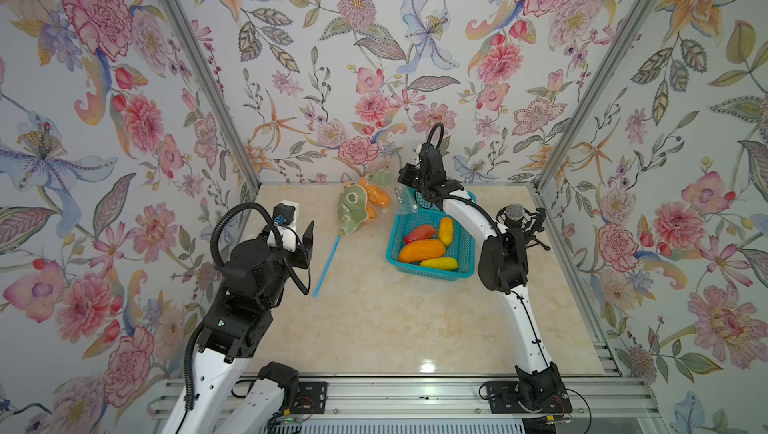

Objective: Place the mango in a zip-top bag and seal the zipper
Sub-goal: Place the zipper food storage bag at the center of the board.

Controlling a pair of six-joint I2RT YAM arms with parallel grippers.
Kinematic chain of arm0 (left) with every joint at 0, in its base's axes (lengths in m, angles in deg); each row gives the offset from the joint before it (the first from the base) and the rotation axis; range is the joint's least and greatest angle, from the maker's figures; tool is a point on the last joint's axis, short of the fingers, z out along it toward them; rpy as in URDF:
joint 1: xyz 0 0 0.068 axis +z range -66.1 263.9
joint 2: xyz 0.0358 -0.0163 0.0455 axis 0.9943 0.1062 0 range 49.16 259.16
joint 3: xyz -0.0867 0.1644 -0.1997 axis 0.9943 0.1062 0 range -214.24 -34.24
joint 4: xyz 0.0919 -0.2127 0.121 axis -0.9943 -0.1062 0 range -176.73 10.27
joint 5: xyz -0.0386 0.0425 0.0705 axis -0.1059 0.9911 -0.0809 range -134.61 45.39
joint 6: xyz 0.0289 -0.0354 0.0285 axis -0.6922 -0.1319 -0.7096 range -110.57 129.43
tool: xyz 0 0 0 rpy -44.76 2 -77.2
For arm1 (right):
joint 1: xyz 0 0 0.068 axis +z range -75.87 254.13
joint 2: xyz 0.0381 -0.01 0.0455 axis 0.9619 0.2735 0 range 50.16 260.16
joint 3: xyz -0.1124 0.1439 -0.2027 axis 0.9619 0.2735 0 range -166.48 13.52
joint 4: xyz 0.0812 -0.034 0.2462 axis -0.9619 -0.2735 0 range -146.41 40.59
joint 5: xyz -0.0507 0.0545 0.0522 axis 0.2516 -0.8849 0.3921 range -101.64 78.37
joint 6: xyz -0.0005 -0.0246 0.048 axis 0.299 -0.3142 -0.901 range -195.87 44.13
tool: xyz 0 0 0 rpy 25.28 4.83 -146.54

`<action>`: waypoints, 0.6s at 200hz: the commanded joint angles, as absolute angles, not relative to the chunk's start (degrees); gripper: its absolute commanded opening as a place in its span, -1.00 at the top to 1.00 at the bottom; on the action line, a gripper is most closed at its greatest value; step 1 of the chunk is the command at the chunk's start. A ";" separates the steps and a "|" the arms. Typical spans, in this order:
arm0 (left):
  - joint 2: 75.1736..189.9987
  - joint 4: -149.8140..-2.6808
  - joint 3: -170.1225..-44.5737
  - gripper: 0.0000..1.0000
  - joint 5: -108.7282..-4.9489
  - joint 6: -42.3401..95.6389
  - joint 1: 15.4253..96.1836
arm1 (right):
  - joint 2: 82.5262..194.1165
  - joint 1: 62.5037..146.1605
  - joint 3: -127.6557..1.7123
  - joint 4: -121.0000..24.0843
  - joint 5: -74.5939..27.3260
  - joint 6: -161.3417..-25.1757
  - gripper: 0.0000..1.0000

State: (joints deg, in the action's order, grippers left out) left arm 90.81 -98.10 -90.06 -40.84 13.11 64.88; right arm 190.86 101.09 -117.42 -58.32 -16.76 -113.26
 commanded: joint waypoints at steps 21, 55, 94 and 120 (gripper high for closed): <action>95.80 -103.47 -93.62 -0.18 -36.88 19.14 65.32 | 182.64 100.85 -112.95 -56.70 -18.53 -109.68 0.26; 98.95 -106.37 -94.27 -0.31 -36.07 20.05 65.32 | 178.97 99.41 -113.54 -63.68 -16.17 -105.29 -0.05; 102.56 -110.66 -94.62 -0.09 -35.17 21.41 65.28 | 172.90 98.29 -109.92 -68.68 -14.51 -100.40 -0.06; 106.86 -114.50 -95.62 -0.05 -36.57 22.73 65.52 | 166.42 99.95 -105.80 -69.27 -18.47 -94.12 -0.04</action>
State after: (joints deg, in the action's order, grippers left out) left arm 103.55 -109.31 -93.42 -36.80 19.84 64.88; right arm 173.00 98.12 -109.15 -66.36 -15.71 -101.44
